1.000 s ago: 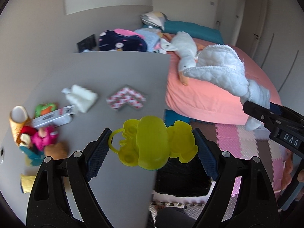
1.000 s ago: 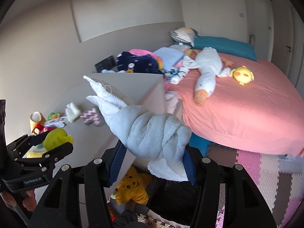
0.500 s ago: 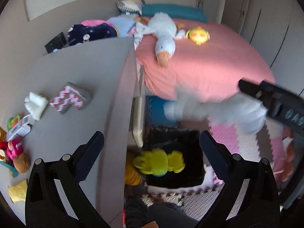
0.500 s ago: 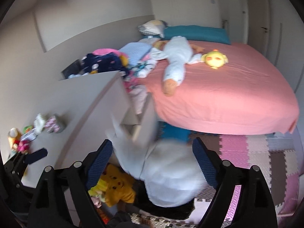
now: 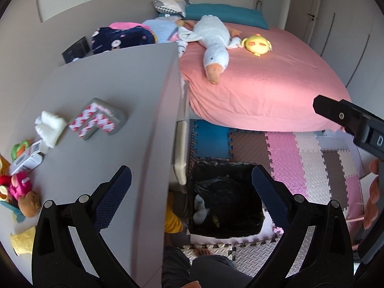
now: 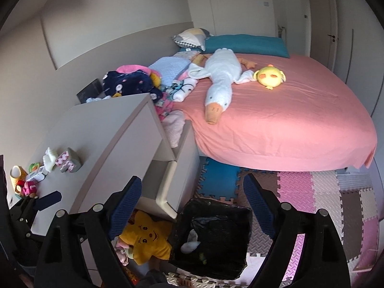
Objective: Collect trash
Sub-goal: 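Move the left tool back to the table and grasp the yellow wrapper, then grasp the pink-and-white patterned box with the right tool, then carry the yellow wrapper and patterned box over the bin and release both, then grasp the teal toy with the left tool while the right tool grasps the brown plush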
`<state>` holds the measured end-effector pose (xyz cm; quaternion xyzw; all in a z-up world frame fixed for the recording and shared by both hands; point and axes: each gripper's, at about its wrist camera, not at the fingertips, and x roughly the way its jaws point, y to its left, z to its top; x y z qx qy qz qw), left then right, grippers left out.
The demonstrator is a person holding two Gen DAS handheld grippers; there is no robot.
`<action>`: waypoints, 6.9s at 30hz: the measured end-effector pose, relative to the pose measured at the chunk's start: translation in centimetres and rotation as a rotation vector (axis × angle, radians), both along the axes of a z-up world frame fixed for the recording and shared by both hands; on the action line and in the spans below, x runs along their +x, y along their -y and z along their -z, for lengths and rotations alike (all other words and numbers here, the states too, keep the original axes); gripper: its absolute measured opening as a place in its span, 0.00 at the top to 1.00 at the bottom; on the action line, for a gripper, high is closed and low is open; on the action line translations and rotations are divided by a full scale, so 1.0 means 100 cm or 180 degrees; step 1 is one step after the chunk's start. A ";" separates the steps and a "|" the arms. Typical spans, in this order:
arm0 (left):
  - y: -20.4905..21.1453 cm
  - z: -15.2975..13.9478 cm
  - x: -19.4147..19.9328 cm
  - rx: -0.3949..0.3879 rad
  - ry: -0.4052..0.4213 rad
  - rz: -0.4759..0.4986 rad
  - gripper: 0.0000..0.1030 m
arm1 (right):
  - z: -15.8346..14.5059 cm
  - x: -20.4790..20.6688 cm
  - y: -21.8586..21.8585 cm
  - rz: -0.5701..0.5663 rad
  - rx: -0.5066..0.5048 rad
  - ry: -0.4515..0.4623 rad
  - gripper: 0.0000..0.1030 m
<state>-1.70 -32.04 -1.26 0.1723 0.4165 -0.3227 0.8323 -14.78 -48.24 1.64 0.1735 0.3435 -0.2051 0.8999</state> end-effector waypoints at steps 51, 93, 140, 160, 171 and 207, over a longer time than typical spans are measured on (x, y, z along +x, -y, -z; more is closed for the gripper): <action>-0.281 0.010 0.059 0.0431 0.0072 -0.0605 0.06 | 0.009 0.117 -0.183 -0.1148 -0.0047 -0.0220 0.16; -0.266 -0.005 0.063 -0.0279 0.0173 -0.0708 0.69 | 0.027 0.189 -0.165 -0.1399 0.0087 -0.0227 0.86; -0.112 -0.031 0.009 -0.0591 0.0053 -0.0053 0.68 | -0.023 0.034 -0.046 -0.0592 0.0048 0.0158 0.86; -0.017 -0.015 -0.025 -0.0416 -0.0164 0.0556 0.68 | -0.009 -0.014 0.023 -0.0052 0.0159 0.0121 0.86; 0.023 0.005 -0.023 -0.0130 -0.0084 0.0536 0.05 | -0.001 -0.022 0.050 0.0342 0.0077 0.0067 0.27; -0.119 -0.004 0.027 -0.0131 0.0115 -0.0375 0.05 | 0.000 0.070 -0.090 -0.0728 0.0060 0.0009 0.22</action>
